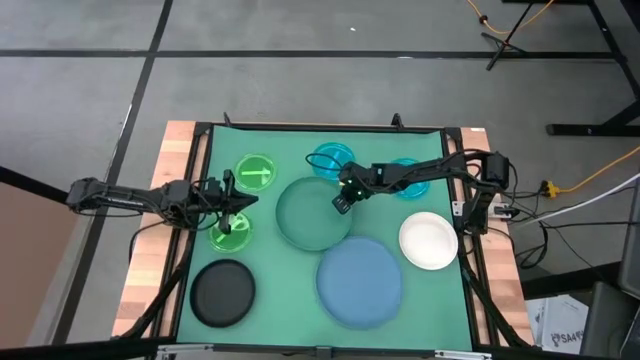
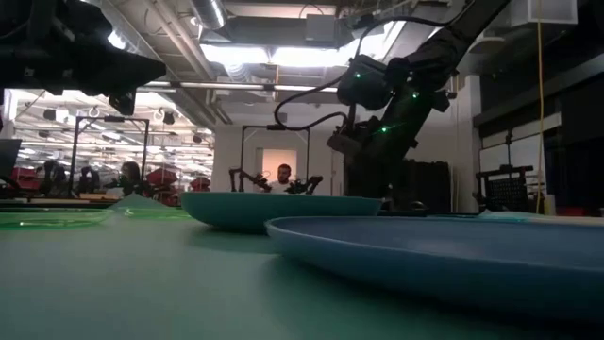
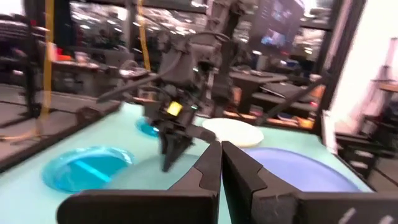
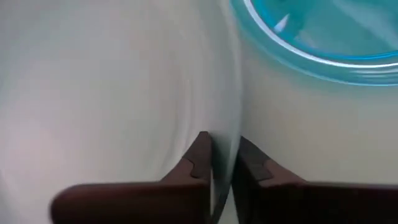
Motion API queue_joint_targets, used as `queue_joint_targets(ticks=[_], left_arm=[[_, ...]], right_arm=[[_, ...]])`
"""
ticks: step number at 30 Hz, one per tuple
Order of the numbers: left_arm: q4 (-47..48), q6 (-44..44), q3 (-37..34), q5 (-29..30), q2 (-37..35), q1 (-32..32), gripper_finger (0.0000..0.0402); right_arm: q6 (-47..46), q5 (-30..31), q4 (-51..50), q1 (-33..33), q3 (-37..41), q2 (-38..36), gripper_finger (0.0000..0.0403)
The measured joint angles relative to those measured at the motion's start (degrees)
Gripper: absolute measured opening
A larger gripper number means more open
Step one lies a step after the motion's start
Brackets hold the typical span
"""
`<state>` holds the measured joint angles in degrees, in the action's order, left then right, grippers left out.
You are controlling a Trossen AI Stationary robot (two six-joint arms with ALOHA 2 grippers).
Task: Stack plastic plates
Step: Stack the blue plate on the green plate
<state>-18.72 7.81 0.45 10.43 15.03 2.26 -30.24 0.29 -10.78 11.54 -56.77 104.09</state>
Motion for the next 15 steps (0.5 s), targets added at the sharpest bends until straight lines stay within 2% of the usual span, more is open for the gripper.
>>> queue_joint_targets(ticks=[5, 12, 15], left_arm=[[1.2, 1.5, 0.0, -1.0, 0.0, 0.0, 0.0006], [1.8, 2.6, 0.0, -3.4, 0.0, 0.0, 0.0006], [2.1, 2.6, 0.0, -3.5, 0.0, 0.0, 0.0006]], right_arm=[[-1.0, -2.5, 0.2, 1.2, -0.1, 0.0, 0.0016], [-0.7, -2.5, -0.5, 1.3, -3.9, -0.8, 0.0004], [0.0, -6.0, -2.0, 1.3, -5.5, -3.1, 0.0001]])
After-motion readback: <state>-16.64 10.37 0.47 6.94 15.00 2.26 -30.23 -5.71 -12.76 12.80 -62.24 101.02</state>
